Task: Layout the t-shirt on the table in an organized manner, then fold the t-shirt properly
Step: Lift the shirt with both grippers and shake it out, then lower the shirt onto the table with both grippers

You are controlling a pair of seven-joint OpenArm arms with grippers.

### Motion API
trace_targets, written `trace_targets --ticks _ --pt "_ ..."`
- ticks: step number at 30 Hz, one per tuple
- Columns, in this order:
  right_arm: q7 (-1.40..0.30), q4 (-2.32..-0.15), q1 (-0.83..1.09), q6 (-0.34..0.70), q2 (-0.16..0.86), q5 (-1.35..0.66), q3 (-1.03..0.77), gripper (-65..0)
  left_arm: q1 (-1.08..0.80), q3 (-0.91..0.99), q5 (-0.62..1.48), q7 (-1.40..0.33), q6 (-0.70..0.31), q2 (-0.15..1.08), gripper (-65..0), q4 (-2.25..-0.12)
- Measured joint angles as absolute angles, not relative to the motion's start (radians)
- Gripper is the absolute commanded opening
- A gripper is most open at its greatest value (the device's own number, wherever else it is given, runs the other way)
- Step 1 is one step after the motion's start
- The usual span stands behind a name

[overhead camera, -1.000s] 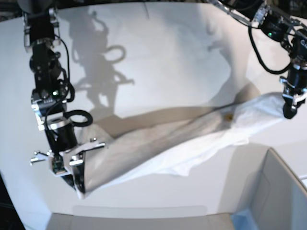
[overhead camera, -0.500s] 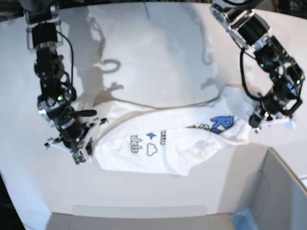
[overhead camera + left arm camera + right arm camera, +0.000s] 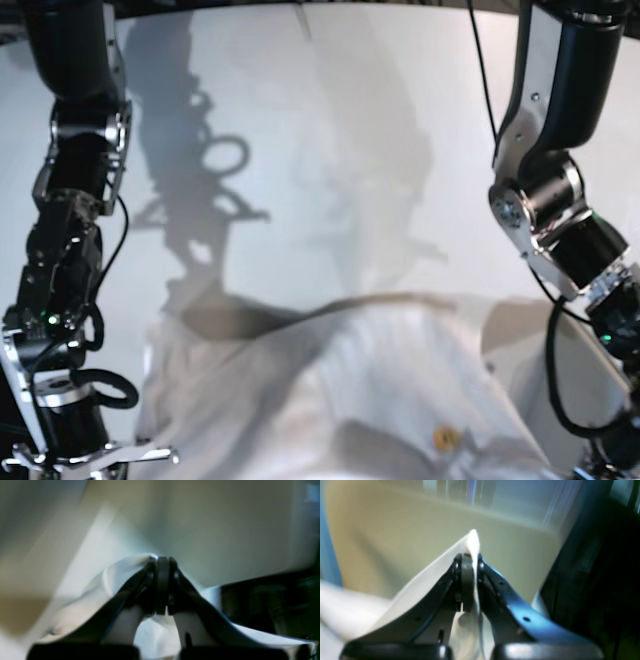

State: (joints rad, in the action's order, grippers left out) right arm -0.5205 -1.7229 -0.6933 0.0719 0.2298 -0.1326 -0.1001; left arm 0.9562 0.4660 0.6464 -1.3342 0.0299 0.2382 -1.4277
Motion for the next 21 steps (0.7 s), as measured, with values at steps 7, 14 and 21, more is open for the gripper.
trace_targets --ticks 7,14,21 --pt "-0.469 -1.737 -0.456 0.056 0.262 -0.108 -0.144 -65.0 0.439 0.477 0.557 -1.320 0.054 0.224 -65.0 -1.605" --pt "-0.469 -1.782 -0.189 0.052 0.283 -0.107 -0.159 -65.0 0.217 0.478 0.679 -1.237 0.033 0.251 -65.0 -1.802" --pt "-0.451 -1.802 -0.001 0.049 0.275 -0.108 -0.157 -65.0 0.051 0.474 0.680 -1.271 0.038 0.238 -65.0 -1.803"
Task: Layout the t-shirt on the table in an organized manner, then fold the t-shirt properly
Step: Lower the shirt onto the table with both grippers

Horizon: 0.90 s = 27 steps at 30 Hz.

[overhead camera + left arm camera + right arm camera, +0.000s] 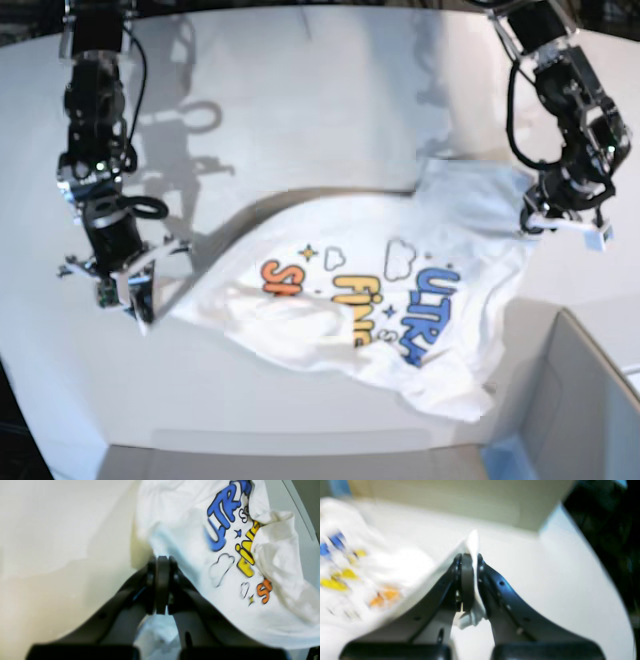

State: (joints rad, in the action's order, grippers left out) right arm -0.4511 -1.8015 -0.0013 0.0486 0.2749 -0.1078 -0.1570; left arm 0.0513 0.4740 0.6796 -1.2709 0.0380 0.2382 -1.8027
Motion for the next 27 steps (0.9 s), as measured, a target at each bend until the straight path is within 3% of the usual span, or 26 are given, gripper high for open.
trace_targets --ticks 5,10,14,17,20,24,27 --pt "-0.443 -1.799 0.078 0.075 0.242 -0.131 -0.187 -65.0 -0.048 0.474 0.687 -1.257 0.036 0.234 -65.0 -1.874" --pt "-0.444 -1.800 0.094 0.048 0.176 -0.109 -0.342 -65.0 -0.128 0.483 0.682 -1.267 0.039 0.236 -65.0 -1.929" --pt "-0.484 -1.871 0.159 0.079 0.213 -0.130 -0.283 -65.0 -0.136 0.539 0.685 -1.279 0.038 0.236 -65.0 -1.929" --pt "-0.467 -1.901 0.170 0.072 0.203 -0.127 -0.335 -65.0 -0.204 0.541 0.697 -1.288 0.036 0.234 -65.0 -1.929" --pt "-0.564 -1.901 0.199 0.052 0.209 -0.105 -0.352 -65.0 -0.264 0.543 0.693 -1.307 0.041 0.226 -65.0 -1.929" --pt "-0.659 -1.895 0.261 0.156 0.218 -0.113 -0.267 -65.0 -0.277 0.537 0.702 -1.302 0.036 0.221 -65.0 -1.929" --pt "-0.647 -1.889 0.245 0.168 0.232 -0.113 -0.191 -65.0 -0.208 0.513 0.690 -1.323 0.041 0.216 -65.0 -1.925"
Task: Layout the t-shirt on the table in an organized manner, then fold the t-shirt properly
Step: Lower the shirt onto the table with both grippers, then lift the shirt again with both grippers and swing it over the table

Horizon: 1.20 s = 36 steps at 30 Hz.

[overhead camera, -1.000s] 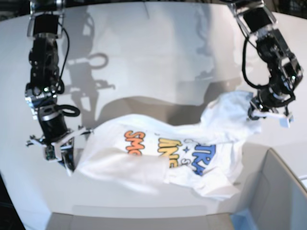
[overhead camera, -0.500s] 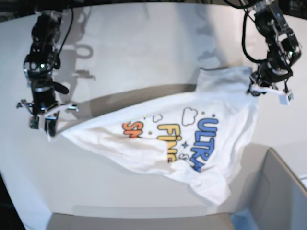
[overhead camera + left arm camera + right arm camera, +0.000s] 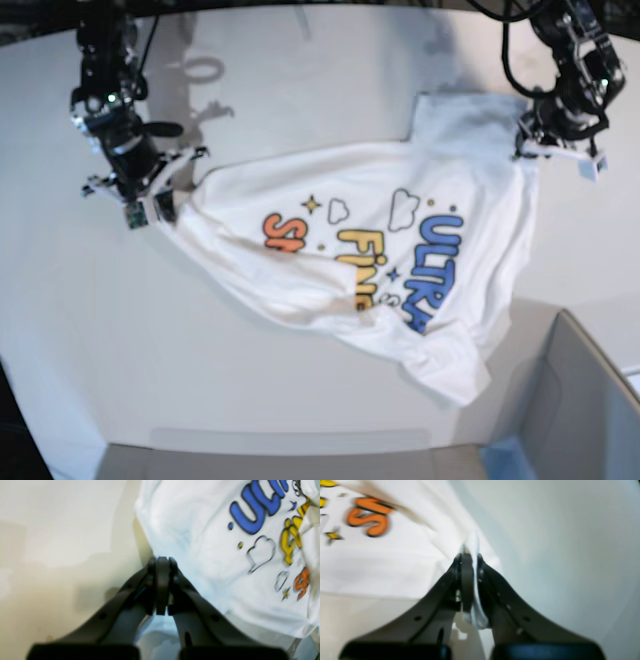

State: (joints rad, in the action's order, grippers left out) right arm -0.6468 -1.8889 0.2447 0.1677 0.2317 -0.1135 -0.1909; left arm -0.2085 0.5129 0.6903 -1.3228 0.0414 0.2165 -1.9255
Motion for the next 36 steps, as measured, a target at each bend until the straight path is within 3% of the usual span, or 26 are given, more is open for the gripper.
trace_targets --ticks 5,9,13,16,18,20,23,28,32,36 --pt "-0.653 -1.775 0.065 0.171 0.312 -0.118 -0.057 -65.0 0.130 0.342 0.694 -1.304 0.035 0.233 -65.0 -1.867" --pt "-0.730 -1.674 -0.137 0.178 0.313 -0.124 0.002 -65.0 0.361 0.268 0.686 -1.306 0.032 0.218 -65.0 -1.557" --pt "-0.727 -1.490 -0.411 0.175 0.302 -0.121 0.024 -65.0 0.605 0.168 0.667 -1.225 0.045 0.278 -65.0 -1.272" --pt "-0.646 -1.476 -0.592 0.146 0.255 -0.115 -0.041 -65.0 0.774 0.154 0.681 -1.215 0.049 0.296 -65.0 -1.278" --pt "-0.486 -1.614 -0.656 0.095 0.207 -0.139 -0.147 -65.0 0.864 0.223 0.715 -1.205 0.030 0.294 -65.0 -1.411" --pt "-0.366 -1.704 -0.677 0.059 0.188 -0.141 -0.191 -65.0 0.867 0.306 0.748 -1.185 0.020 0.320 -65.0 -1.516" --pt "-0.433 -1.676 -0.580 0.068 0.200 -0.142 -0.192 -65.0 0.735 0.327 0.717 -1.176 0.035 0.391 -65.0 -1.518" --pt "-0.434 -1.660 -0.443 0.083 0.237 -0.153 -0.185 -65.0 0.399 0.317 0.677 -1.254 0.054 0.347 -65.0 -1.657" --pt "-0.458 -1.672 -0.392 0.056 0.248 -0.139 -0.200 -65.0 0.410 0.318 0.719 -1.176 0.034 0.377 -65.0 -1.731" --pt "-0.492 -1.659 -0.270 0.084 0.223 -0.154 -0.184 -65.0 0.256 0.321 0.704 -1.203 0.046 0.387 -65.0 -1.792"
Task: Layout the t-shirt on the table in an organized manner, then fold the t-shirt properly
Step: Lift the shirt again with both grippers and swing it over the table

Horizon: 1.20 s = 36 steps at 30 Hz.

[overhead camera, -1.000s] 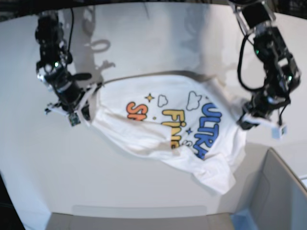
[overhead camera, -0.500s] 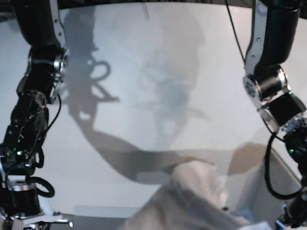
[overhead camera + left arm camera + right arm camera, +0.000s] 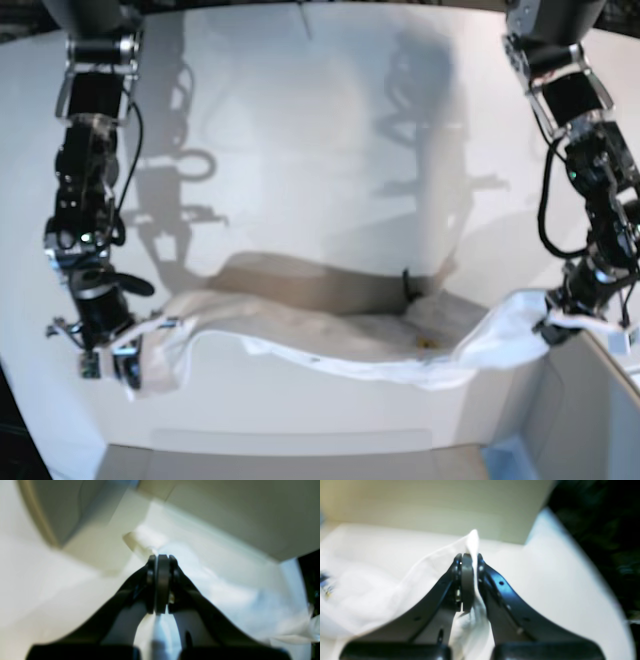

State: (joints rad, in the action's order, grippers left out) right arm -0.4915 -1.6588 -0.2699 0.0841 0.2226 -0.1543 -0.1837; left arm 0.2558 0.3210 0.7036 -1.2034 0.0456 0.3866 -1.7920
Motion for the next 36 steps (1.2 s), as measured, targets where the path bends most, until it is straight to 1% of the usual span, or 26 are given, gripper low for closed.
trace_targets --ticks 2,5,7,11,13,15,18,20,22,23,25,26,28,30,32,33,35,36 --pt "-0.483 -1.663 -0.234 0.077 0.218 -0.148 -0.185 -65.0 0.181 0.321 0.701 -1.234 0.046 0.383 -65.0 -1.818" --pt "-0.480 -1.687 -0.183 0.067 0.225 -0.139 -0.193 -65.0 0.150 0.322 0.692 -1.203 0.044 0.394 -65.0 -1.882" --pt "-0.479 -1.725 -0.126 0.066 0.226 -0.138 -0.195 -65.0 0.093 0.322 0.720 -1.174 0.031 0.402 -65.0 -1.929" --pt "-0.476 -1.810 0.001 0.083 0.223 -0.141 -0.181 -65.0 -0.049 0.321 0.708 -1.209 0.038 0.382 -65.0 -1.982" --pt "-0.484 -1.821 0.029 0.084 0.231 -0.138 -0.152 -65.0 -0.062 0.321 0.698 -1.212 0.044 0.383 -65.0 -1.979" --pt "-0.480 -1.831 0.030 0.149 0.242 -0.137 -0.127 -65.0 0.018 0.322 0.693 -1.210 0.041 0.387 -65.0 -1.979" --pt "-0.490 -1.830 -0.041 0.171 0.231 -0.141 -0.118 -65.0 0.196 0.308 0.709 -1.188 0.035 0.390 -65.0 -1.965" --pt "-0.488 -1.816 -0.148 0.164 0.214 -0.142 -0.128 -65.0 0.303 0.267 0.707 -1.174 0.036 0.398 -65.0 -1.879" --pt "-0.464 -1.763 -0.282 0.161 0.197 -0.152 -0.154 -65.0 0.414 0.248 0.706 -1.202 0.030 0.400 -65.0 -1.741" --pt "-0.467 -1.729 -0.342 0.141 0.184 -0.160 -0.180 -65.0 0.463 0.245 0.694 -1.201 0.043 0.399 -65.0 -1.690" --pt "-0.464 -1.672 -0.473 0.048 0.154 -0.139 -0.240 -65.0 0.567 0.249 0.685 -1.156 0.049 0.406 -65.0 -1.644" --pt "-0.436 -1.654 -0.530 0.017 0.149 -0.140 -0.268 -65.0 0.627 0.251 0.690 -1.139 0.046 0.409 -65.0 -1.641" --pt "-0.318 -1.652 -0.603 -0.011 0.153 -0.144 -0.280 -65.0 0.723 0.256 0.704 -1.095 0.036 0.423 -65.0 -1.651" --pt "-0.273 -1.588 -0.667 0.000 0.160 -0.147 -0.281 -65.0 0.767 0.279 0.730 -1.090 0.024 0.456 -65.0 -1.632" --pt "-0.299 -1.479 -0.717 -0.005 0.170 -0.143 -0.281 -65.0 0.796 0.294 0.718 -1.073 0.035 0.472 -65.0 -1.572" --pt "-0.315 -1.443 -0.720 0.009 0.186 -0.150 -0.279 -65.0 0.797 0.297 0.704 -1.064 0.038 0.477 -65.0 -1.551" --pt "-0.291 -1.420 -0.704 0.006 0.214 -0.168 -0.278 -65.0 0.796 0.299 0.696 -1.079 0.048 0.485 -65.0 -1.523" --pt "-0.292 -1.408 -0.711 0.000 0.221 -0.212 -0.278 -65.0 0.798 0.295 0.697 -1.092 0.047 0.492 -65.0 -1.516"
